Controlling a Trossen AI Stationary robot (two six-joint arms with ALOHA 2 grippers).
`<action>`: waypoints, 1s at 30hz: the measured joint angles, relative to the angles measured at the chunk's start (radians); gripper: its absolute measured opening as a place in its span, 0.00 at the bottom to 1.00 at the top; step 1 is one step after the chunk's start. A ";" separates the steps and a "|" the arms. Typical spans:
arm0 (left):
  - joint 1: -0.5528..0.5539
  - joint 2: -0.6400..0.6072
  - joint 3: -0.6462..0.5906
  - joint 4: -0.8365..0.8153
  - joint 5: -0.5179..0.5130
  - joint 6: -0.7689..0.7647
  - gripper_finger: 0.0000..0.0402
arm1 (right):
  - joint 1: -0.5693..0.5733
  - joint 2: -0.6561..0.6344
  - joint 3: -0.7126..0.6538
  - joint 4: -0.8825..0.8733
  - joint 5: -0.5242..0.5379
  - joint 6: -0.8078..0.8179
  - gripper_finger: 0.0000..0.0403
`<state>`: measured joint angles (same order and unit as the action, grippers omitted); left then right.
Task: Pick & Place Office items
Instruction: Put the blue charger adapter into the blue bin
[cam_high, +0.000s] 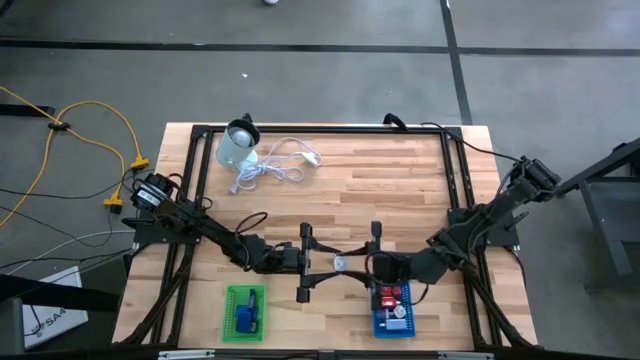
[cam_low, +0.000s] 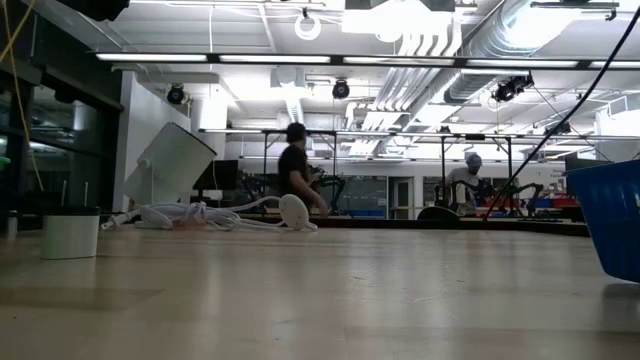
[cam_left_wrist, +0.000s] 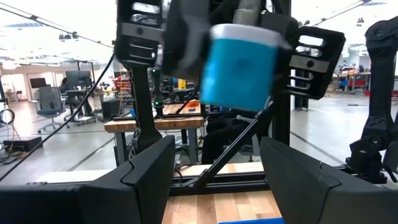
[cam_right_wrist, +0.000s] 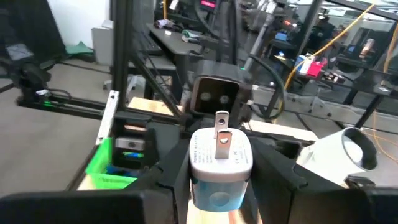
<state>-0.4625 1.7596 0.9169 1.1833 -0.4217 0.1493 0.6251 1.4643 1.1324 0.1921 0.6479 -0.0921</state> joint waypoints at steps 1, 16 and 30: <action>0.000 0.000 0.000 -0.001 0.000 0.000 0.57 | 0.009 0.000 0.000 0.000 0.000 0.005 0.30; 0.000 0.000 0.000 -0.011 -0.001 -0.019 0.57 | 0.202 0.030 0.001 -0.257 -0.001 0.515 0.30; 0.000 0.000 0.000 -0.010 -0.001 -0.019 0.57 | 0.227 0.195 0.000 -0.455 -0.188 0.978 0.30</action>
<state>-0.4622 1.7596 0.9169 1.1728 -0.4225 0.1305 0.8520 1.6588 1.1328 -0.2626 0.4599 0.8859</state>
